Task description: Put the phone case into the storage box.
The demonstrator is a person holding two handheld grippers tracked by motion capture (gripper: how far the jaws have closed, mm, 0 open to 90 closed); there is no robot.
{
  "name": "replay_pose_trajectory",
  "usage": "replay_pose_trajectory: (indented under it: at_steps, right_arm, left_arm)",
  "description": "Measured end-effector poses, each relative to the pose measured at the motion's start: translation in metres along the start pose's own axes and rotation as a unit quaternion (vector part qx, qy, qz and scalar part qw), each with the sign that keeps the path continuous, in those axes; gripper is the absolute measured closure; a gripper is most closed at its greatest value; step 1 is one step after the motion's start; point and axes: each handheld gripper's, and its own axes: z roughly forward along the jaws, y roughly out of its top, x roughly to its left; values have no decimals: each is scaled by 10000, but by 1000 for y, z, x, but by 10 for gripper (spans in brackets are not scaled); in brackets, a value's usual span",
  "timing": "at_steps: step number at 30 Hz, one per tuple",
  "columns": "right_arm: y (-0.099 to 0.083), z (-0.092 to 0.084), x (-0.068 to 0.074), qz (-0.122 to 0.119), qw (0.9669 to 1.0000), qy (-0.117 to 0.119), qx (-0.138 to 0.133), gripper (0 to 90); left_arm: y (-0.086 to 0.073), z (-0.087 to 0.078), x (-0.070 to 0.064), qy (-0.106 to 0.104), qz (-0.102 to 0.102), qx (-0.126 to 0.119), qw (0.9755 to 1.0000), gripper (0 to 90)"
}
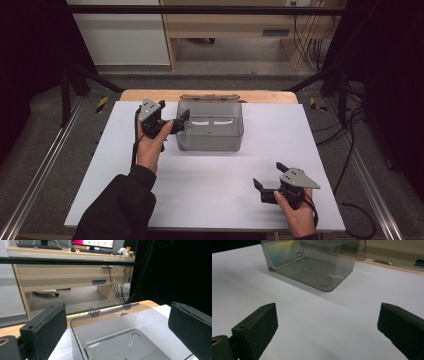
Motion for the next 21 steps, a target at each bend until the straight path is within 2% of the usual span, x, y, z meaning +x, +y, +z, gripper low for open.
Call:
replay_pose_trajectory:
  at_steps: [21]
  right_arm:
    - [0, 0, 0, 5, 10000, 26, -9, 34]
  left_arm:
    - [7, -12, 6, -86, 39, -144, 9999, 16]
